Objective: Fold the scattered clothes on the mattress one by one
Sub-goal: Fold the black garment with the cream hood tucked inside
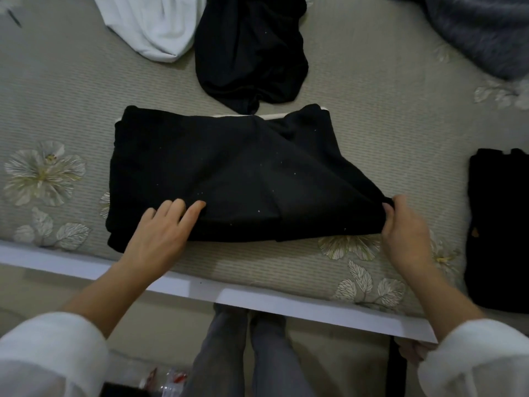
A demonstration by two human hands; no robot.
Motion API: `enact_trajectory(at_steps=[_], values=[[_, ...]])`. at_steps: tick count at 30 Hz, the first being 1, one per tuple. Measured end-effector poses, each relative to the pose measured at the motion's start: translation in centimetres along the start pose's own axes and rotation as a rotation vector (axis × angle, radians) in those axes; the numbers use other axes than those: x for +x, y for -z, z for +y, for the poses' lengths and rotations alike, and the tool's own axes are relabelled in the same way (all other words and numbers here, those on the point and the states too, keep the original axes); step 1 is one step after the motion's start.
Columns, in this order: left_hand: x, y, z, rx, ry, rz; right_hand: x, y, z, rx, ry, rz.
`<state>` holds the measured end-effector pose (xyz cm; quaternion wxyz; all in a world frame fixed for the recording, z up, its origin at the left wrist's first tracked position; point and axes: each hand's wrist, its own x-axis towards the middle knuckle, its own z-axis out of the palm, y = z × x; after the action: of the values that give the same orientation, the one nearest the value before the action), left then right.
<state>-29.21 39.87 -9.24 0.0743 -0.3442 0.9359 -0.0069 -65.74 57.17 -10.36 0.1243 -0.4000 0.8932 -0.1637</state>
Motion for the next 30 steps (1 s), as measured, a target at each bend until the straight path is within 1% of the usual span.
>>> enact_trajectory(at_steps=[3,5,6,8,9,12,14,16,18,19,21,22,23,24,25,27,28,29,30], values=[[-0.2,-0.6,-0.4,0.019,-0.016,0.012,0.6,0.2,0.3,-0.156,0.069,-0.102],[0.0,-1.0,-0.4,0.003,0.012,0.012,1.2,0.1,0.2,-0.186,0.031,-0.13],[-0.1,-1.1,-0.2,-0.023,0.047,0.002,1.3,0.1,0.3,-0.184,-0.029,-0.144],[-0.7,-1.4,0.3,-0.115,0.138,-0.042,1.1,0.2,0.9,-0.133,-0.184,-0.143],[-1.3,-1.4,0.6,-0.167,0.158,-0.059,1.0,0.3,1.0,-0.099,-0.209,-0.135],[-2.0,-0.6,1.0,-0.333,0.112,-0.101,0.8,0.5,-1.1,0.01,-0.104,-0.092],[-1.0,0.5,0.8,-0.522,0.138,-0.097,1.9,0.2,-4.3,0.137,-0.081,-0.024],[1.2,1.4,0.3,-0.623,0.272,0.005,3.5,-0.6,-7.8,0.239,-0.062,-0.014],[4.0,1.7,-0.8,-0.56,0.489,0.143,5.5,-1.7,-10.6,0.286,-0.112,-0.066],[5.4,1.7,-1.8,-0.532,0.629,0.173,6.6,-2.3,-11.5,0.279,-0.175,-0.104],[7.8,1.5,-4.2,-0.567,0.925,0.144,8.6,-3.4,-12.3,0.206,-0.284,-0.176],[8.7,1.2,-5.4,-0.604,1.05,0.104,9.3,-3.9,-12.4,0.145,-0.28,-0.194],[9.2,0.7,-6.6,-0.633,1.127,0.056,9.8,-4.2,-12.5,0.095,-0.232,-0.188],[9.5,0.2,-7.5,-0.648,1.137,0.023,10.3,-4.2,-12.7,0.07,-0.165,-0.154],[9.6,-0.2,-8.3,-0.648,1.096,0.04,10.7,-4.1,-12.9,0.073,-0.101,-0.097],[9.4,-0.4,-9.8,-0.634,0.981,0.226,11.3,-3.2,-13.1,0.083,-0.01,0.048],[9.2,-0.1,-10.5,-0.632,0.956,0.325,11.8,-2.9,-13.1,0.073,0.005,0.098],[9.1,0.1,-11.3,-0.637,0.954,0.399,12.3,-2.6,-13.1,0.062,-0.003,0.117],[9.0,0.1,-12.1,-0.635,0.965,0.433,13.0,-2.6,-12.9,0.047,-0.02,0.111]])
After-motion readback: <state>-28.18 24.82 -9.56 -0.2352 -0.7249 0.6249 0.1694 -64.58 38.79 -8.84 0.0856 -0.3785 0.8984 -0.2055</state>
